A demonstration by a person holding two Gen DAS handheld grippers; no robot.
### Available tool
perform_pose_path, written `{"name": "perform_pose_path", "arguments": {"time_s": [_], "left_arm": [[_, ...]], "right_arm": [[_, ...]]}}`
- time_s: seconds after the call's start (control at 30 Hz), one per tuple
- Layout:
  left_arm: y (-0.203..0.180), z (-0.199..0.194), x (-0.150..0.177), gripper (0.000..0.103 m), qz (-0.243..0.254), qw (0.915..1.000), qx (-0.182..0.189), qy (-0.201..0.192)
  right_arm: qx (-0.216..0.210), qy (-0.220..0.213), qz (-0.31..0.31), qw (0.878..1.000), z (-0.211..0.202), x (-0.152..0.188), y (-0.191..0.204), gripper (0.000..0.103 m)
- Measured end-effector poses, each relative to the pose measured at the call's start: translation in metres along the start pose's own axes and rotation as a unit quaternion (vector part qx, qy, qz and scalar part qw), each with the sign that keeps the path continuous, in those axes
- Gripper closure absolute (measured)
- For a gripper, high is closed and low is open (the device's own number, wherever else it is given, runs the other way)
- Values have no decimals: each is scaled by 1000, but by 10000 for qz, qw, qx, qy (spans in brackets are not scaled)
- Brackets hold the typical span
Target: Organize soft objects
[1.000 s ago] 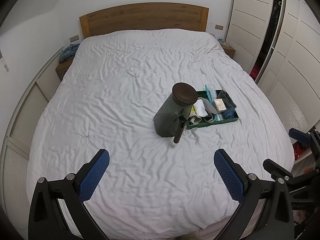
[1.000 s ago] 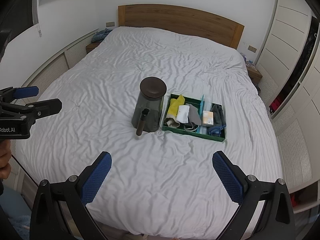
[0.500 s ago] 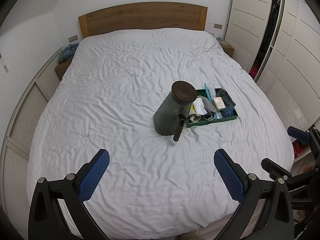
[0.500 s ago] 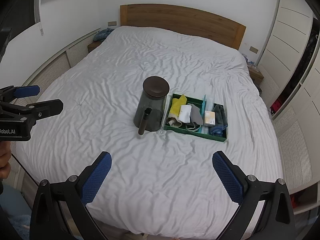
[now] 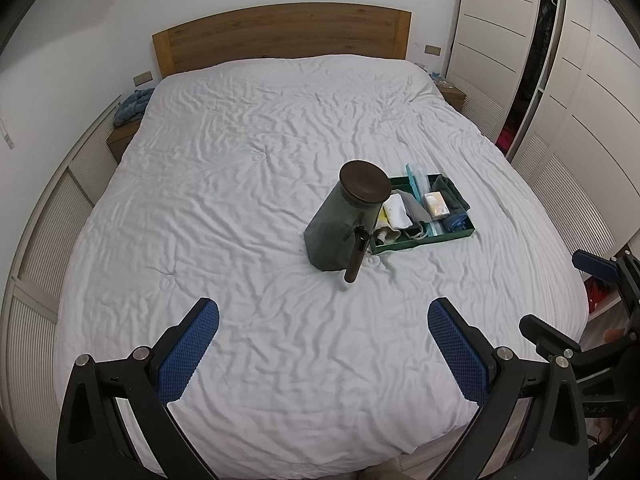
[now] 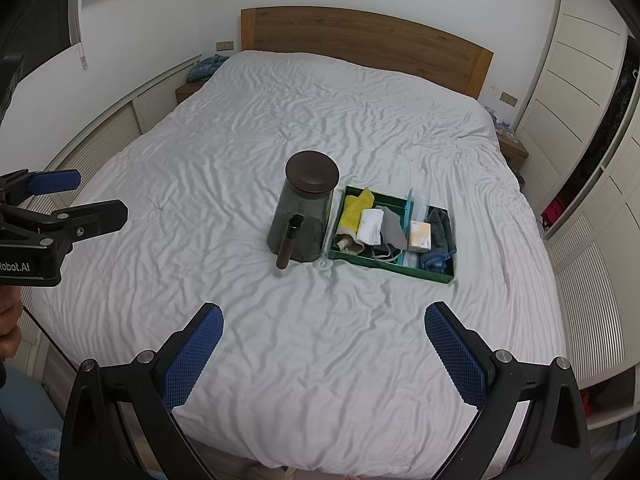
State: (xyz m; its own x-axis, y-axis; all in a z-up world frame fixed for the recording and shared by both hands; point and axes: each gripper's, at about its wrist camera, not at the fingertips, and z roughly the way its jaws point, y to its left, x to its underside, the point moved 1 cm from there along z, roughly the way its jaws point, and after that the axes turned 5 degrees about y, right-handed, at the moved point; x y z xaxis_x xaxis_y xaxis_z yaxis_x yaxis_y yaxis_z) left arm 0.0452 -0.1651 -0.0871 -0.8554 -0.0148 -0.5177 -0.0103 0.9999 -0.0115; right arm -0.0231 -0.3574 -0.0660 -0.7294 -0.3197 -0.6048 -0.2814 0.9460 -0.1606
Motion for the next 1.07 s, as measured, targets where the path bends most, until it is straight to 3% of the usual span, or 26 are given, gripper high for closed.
{"name": "perform_pose_path", "arguments": {"time_s": [1.07], "left_arm": [[-1, 2, -5, 1, 70, 10000, 64, -7]], "right_arm": [[-47, -19, -45, 10000, 4, -1, -3, 0]]}}
